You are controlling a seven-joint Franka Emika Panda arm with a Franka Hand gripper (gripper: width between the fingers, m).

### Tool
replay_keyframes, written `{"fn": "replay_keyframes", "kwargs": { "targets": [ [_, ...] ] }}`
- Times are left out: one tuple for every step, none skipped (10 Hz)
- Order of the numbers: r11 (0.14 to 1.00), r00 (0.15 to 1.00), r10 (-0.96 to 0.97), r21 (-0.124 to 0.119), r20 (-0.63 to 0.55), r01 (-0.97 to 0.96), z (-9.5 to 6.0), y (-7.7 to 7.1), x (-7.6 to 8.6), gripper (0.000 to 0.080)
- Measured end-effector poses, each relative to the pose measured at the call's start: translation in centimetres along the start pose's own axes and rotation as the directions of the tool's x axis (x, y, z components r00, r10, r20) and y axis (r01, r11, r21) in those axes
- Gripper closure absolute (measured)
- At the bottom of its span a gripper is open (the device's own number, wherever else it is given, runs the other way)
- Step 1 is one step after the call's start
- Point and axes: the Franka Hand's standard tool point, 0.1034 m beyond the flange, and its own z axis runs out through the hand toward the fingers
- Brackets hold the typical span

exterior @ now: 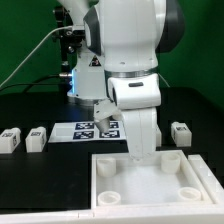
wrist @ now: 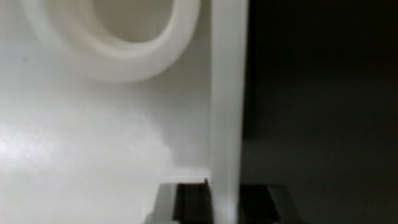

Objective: Assemble one leg

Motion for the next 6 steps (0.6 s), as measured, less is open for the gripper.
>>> {"fn": "replay_keyframes", "kwargs": {
  "targets": [
    [1.000,1.000,0.003,0.012,0.001,-0.003,0.12,0.01,0.07,0.0742],
    [1.000,1.000,0.014,0.015,0.001,-0.014,0.24,0.03,0.34,0.0742],
    [1.000,1.000,0.013,0.007,-0.001,-0.013,0.26,0.02,0.51,0.0742],
    [1.000,1.000,0.016,-0.002,-0.003,-0.016,0.25,0.00,0.49,0.0742],
    [1.000,1.000,0.016,-0.001,-0.003,-0.016,0.25,0.00,0.46,0.0734],
    [1.000,1.000,0.017,0.000,-0.003,-0.017,0.32,-0.04,0.43,0.0734]
  ]
}}
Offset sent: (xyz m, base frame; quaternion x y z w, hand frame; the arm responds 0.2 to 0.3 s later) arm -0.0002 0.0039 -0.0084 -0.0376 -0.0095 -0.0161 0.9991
